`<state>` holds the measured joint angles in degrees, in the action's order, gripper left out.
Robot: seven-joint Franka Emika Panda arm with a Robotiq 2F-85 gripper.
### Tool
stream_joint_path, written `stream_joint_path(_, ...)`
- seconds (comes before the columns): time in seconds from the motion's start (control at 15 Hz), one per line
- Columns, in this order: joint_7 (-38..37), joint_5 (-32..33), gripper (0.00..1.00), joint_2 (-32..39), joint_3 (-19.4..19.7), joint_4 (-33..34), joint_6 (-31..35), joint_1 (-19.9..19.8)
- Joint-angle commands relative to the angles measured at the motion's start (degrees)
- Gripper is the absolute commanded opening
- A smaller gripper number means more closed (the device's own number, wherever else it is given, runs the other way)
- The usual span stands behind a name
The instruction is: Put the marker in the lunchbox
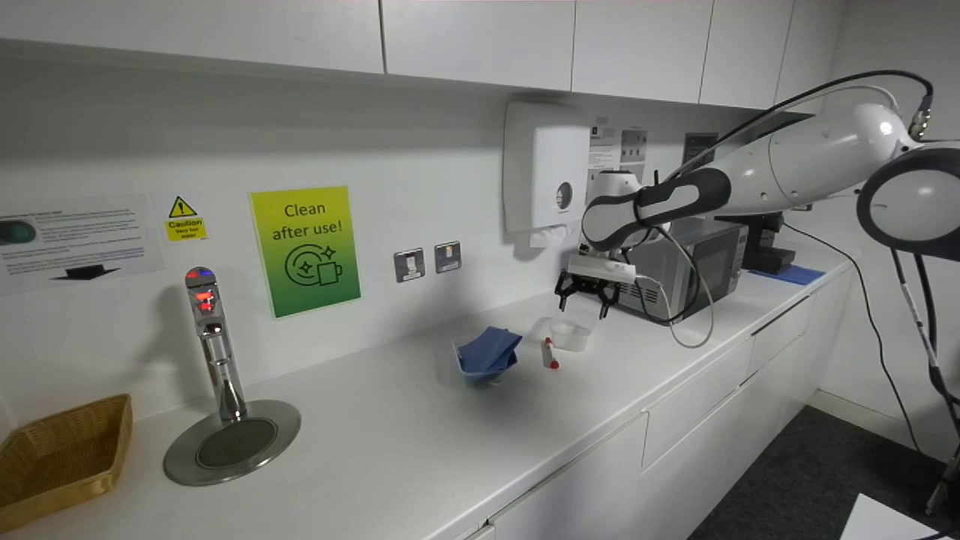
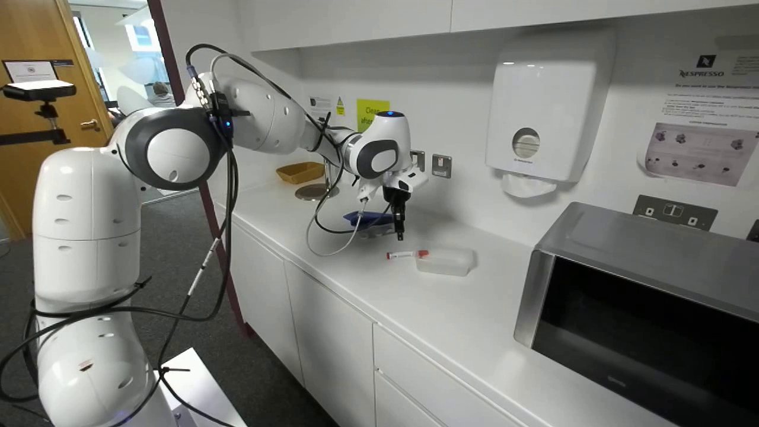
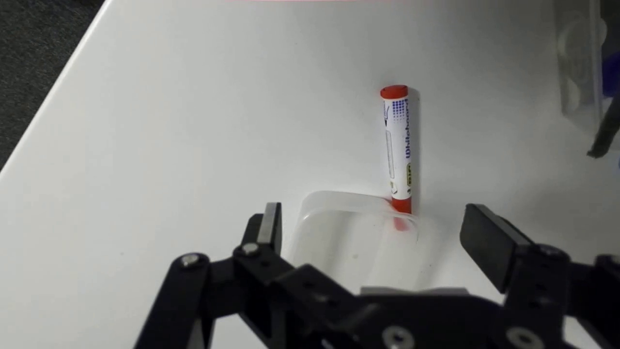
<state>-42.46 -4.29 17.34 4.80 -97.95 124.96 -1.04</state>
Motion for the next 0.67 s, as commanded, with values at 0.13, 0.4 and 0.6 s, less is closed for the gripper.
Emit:
stream_joint_path(0.13,-0.7,1.7,1.0,3.5,0.4,4.5,-3.3,0.9)
stream_joint_path(0.4,0.3,0.9,1.0,5.6,0.2,6.5,-4.8,0.9)
stream_joint_path(0.6,0.9,0.4,1.0,7.1,0.0,8.0,-5.6,1.0)
